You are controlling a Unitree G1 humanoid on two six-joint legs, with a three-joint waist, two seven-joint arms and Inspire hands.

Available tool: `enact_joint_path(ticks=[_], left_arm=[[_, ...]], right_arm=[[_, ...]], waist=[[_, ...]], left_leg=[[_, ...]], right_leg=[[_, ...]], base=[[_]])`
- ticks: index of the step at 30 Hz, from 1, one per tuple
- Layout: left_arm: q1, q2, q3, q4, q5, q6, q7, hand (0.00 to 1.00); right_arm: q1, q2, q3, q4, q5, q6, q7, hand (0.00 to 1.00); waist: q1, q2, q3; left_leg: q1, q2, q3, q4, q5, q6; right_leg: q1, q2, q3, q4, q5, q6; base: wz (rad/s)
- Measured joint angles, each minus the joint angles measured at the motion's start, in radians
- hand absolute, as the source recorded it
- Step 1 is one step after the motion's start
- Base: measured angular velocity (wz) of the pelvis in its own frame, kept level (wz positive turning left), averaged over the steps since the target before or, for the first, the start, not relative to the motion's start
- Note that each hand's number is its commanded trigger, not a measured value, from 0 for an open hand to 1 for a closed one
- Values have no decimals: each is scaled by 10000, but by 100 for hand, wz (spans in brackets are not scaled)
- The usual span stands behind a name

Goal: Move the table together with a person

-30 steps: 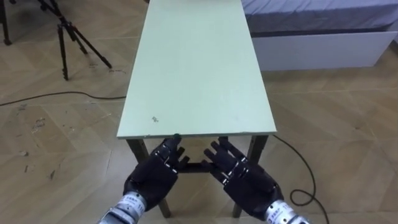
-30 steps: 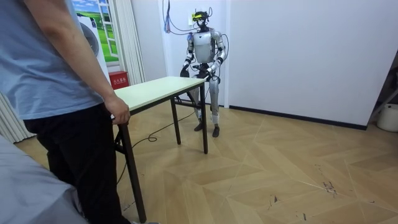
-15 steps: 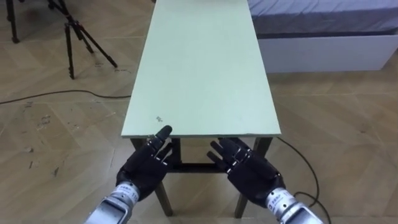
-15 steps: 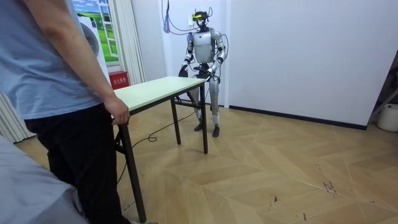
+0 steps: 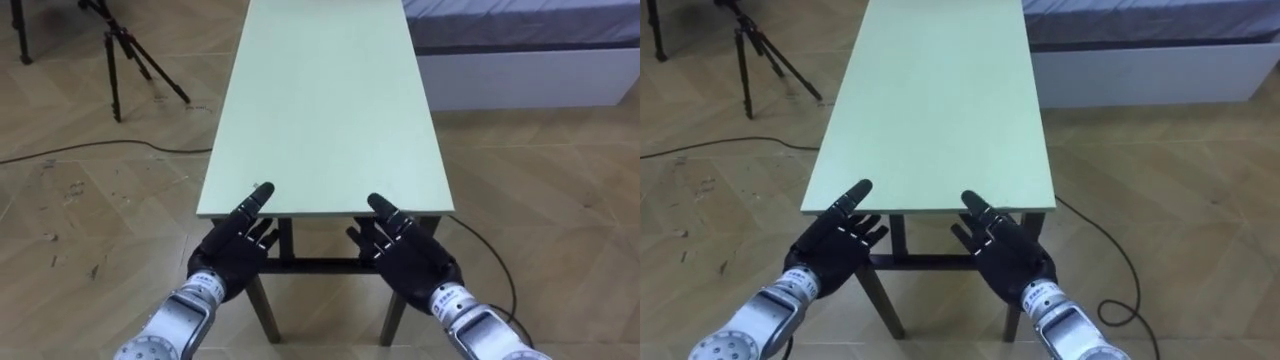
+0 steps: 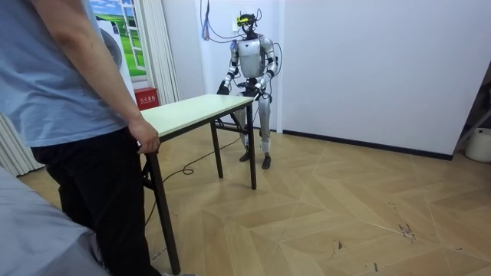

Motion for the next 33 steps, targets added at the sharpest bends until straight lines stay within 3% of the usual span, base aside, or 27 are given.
enact_joint_path(ticks=[5,12,15,28,33], left_arm=[[-42,-28,95,-36,-24,-1,270,0],[-119,-62,113,-40,-51,3,648,0],[-216,-132,166,-48,-413,6,975,0],[-539,-442,464,-129,-830,-30,1857,0],[-540,-451,466,-443,-1104,-88,2444,0]], right_arm=[[-143,72,-3,0,70,-10,-318,0],[-177,178,-200,1,159,-101,-415,0],[-195,408,-558,2,543,-269,-668,0],[-360,982,-777,-5,1268,-880,-1327,0],[-362,998,-774,-171,1289,-904,-1640,0]], waist=[[-96,32,-7],[-124,259,4],[-144,334,0],[-123,332,1],[-107,330,1]], left_leg=[[-10,1,12,10,3,2],[-8,16,61,10,10,14],[-31,20,68,8,20,25],[-109,21,71,3,88,76],[-108,20,90,3,89,77]], right_leg=[[-23,1,31,15,16,-1],[-58,13,125,4,59,-1],[-96,13,133,2,77,-4],[-193,21,216,-6,195,-2],[-205,20,258,1,196,-3]], base=[[0],[-3],[-1],[0],[0]])
